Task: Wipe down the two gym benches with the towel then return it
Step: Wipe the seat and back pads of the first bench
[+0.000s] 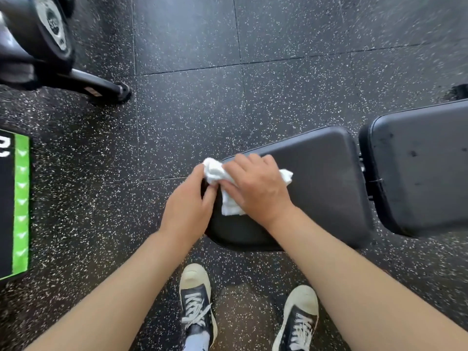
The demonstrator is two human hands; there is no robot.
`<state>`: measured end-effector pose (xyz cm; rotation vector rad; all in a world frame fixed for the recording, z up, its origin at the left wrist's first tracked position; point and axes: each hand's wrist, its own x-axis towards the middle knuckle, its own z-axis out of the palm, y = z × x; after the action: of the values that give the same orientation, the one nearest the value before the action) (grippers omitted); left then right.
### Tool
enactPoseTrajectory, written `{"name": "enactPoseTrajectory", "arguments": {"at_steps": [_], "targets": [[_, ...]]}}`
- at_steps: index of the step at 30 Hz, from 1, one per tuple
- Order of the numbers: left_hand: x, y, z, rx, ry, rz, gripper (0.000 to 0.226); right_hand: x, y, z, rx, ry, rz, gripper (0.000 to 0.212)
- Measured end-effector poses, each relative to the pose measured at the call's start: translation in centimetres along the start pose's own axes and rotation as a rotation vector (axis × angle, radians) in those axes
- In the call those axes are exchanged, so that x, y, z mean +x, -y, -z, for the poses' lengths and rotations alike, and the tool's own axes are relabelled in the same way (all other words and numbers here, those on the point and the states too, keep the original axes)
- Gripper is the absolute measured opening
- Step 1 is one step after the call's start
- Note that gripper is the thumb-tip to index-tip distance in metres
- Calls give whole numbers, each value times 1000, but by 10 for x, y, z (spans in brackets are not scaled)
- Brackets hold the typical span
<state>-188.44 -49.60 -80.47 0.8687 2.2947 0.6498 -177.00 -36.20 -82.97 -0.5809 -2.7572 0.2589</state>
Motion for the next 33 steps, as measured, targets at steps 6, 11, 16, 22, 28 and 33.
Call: {"name": "enactPoseTrajectory", "arguments": {"at_steps": [6, 11, 16, 22, 28, 33], "targets": [[41, -78, -38, 317, 88, -349, 51, -69, -83, 39, -53, -91, -384, 26], [63, -112, -77, 365, 43, -358, 56, -154, -78, 62, 36, -74, -451, 21], [62, -118, -102, 527, -68, -332, 60, -198, -79, 71, 139, -64, -566, 26], [64, -116, -105, 508, -90, -348, 58, -133, -103, 63, 152, -201, -665, 32], [66, -119, -108, 545, -91, -333, 62, -18, -153, 43, 162, -207, -768, 27], [65, -121, -109, 556, -93, -333, 63, -22, -157, 47, 212, -176, -729, 28]]}}
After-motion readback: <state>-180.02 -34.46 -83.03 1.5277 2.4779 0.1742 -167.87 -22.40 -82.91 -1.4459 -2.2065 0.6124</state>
